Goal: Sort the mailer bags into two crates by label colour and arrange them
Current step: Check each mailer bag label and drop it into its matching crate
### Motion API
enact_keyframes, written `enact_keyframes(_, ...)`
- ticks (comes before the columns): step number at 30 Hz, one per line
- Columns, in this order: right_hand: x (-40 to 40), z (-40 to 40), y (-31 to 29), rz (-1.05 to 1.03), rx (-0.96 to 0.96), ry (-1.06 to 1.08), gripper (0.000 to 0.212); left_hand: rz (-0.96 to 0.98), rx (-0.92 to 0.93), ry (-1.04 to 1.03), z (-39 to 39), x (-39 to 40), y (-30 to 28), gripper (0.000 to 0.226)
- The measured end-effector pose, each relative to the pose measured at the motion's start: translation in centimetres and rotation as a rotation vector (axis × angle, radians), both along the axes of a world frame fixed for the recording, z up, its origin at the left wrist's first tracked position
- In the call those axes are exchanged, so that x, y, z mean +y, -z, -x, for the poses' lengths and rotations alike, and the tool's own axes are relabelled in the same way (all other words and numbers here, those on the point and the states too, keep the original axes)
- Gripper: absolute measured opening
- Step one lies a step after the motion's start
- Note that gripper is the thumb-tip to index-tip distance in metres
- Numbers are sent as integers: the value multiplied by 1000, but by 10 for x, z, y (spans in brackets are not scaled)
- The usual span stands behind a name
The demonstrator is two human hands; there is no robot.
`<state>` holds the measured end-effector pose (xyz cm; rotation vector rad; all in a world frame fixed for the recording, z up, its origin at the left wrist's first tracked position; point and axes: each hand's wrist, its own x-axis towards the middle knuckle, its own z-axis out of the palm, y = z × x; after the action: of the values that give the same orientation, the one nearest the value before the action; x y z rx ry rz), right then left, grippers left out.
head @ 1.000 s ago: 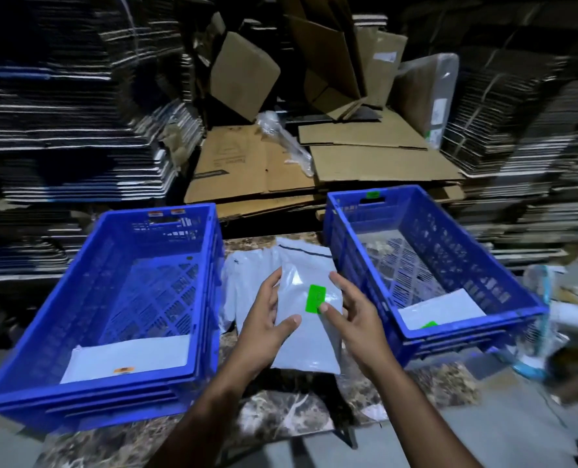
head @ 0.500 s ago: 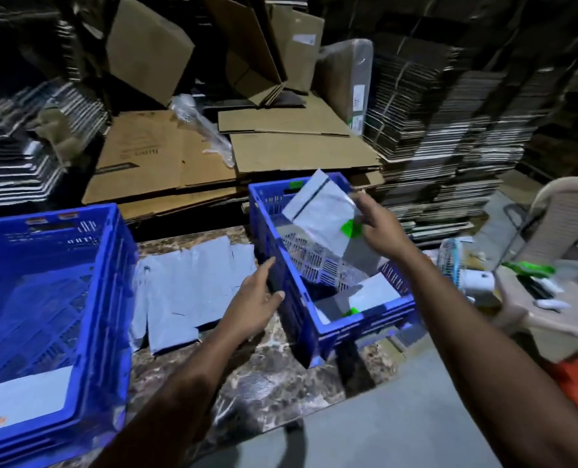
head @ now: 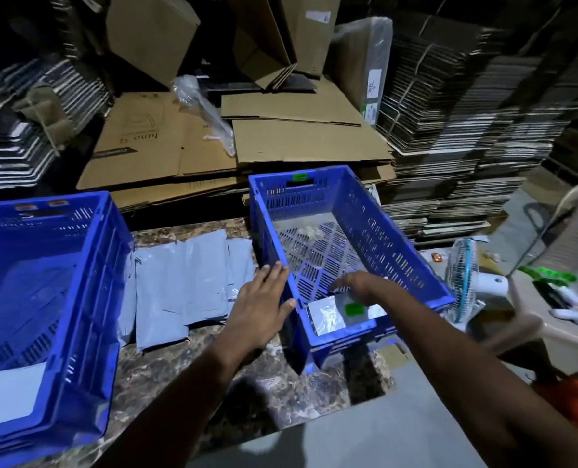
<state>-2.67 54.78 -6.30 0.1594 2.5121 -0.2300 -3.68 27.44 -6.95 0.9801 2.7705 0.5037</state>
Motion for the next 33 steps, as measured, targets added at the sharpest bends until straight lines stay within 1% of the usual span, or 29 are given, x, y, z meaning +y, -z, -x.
enact_keyframes(2,0,-1,-8,-26,98,43,67,-1,-20,2,-1,0,-2,67)
enact_keyframes(4,1,-3,-17,-2,223,134,60,-15,-40,10,0,-2,-3,66)
enact_keyframes(6,-4,-8,-27,68,384,215,54,-66,-73,-18,4,-9,-1,64)
enact_keyframes(8,-19,-14,-36,162,609,301,45,-155,-140,-177,13,-28,5,60)
enact_keyframes(10,-47,-23,-46,271,856,366,31,-220,-135,-404,25,-56,13,56)
enact_keyframes(11,-66,-30,-51,345,950,390,26,-233,-121,-506,33,-71,16,53)
enact_keyframes(13,-108,-43,-59,499,1053,397,20,-238,-130,-669,51,-100,21,50)
enact_keyframes(16,-163,-57,-46,691,1043,390,20,-230,-202,-765,75,-128,28,46)
enact_keyframes(19,-205,-70,-17,763,958,435,18,-174,-249,-746,86,-131,34,42)
enact_keyframes(21,-224,-80,3,775,903,449,19,-87,-292,-716,90,-125,39,42)
enact_keyframes(23,-235,-90,17,758,867,452,21,-28,-350,-722,95,-121,49,50)
enact_keyframes(25,-238,-97,26,737,852,482,23,-15,-394,-743,101,-124,64,57)
enact_keyframes(27,-237,-103,29,716,852,525,24,-2,-416,-738,105,-128,76,59)
enact_keyframes(29,-237,-108,28,704,855,560,21,0,-412,-731,109,-130,80,53)
enact_keyframes(31,-238,-110,25,707,855,576,17,-15,-409,-726,112,-129,80,43)
enact_keyframes(33,-241,-111,23,709,851,575,16,-35,-425,-735,114,-127,83,38)
